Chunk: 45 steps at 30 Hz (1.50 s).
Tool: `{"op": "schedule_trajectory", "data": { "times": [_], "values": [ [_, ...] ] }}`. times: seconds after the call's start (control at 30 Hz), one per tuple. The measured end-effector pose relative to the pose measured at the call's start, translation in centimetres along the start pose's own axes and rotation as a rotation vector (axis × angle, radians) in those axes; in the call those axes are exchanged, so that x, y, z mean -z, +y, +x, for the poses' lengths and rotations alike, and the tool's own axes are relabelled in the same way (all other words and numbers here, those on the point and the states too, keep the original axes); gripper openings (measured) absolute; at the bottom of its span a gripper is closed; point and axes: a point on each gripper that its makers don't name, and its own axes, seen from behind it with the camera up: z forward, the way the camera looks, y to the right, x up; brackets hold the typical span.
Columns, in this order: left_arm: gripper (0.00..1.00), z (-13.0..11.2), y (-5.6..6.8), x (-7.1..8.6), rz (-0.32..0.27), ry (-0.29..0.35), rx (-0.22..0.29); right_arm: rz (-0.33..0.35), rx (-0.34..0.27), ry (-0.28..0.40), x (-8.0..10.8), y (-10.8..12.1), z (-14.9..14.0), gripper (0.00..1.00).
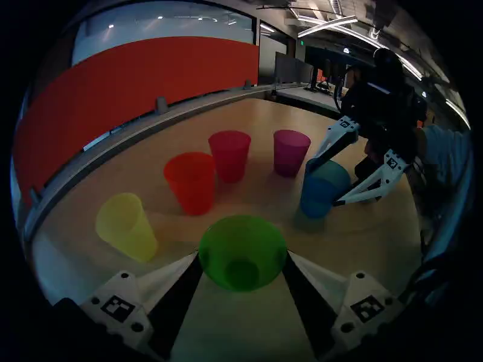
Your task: Pour water
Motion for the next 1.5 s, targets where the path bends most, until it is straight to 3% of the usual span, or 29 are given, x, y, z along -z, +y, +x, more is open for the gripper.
{"op": "schedule_trajectory", "data": {
  "times": [0.3,0.67,1.17,1.5],
  "values": [
    [0.88,0.6,0.4,0.4,-0.001,0.024,0.006,-0.024,-0.014,0.014,0.2,0.7,0.2,0.92],
    [0.88,3.1,0.6,2.7,0.017,0.102,0.023,-0.043,-0.01,0.08,2.4,0.4,3.0,0.92],
    [0.88,8.4,2.0,8.1,0.083,0.31,0.033,-0.097,-0.002,0.225,6.6,0.0,8.6,0.92],
    [0.88,10.9,3.5,11.5,0.119,0.446,0.043,-0.118,0.015,0.333,9.0,-0.8,12.8,0.92]
  ]
}}
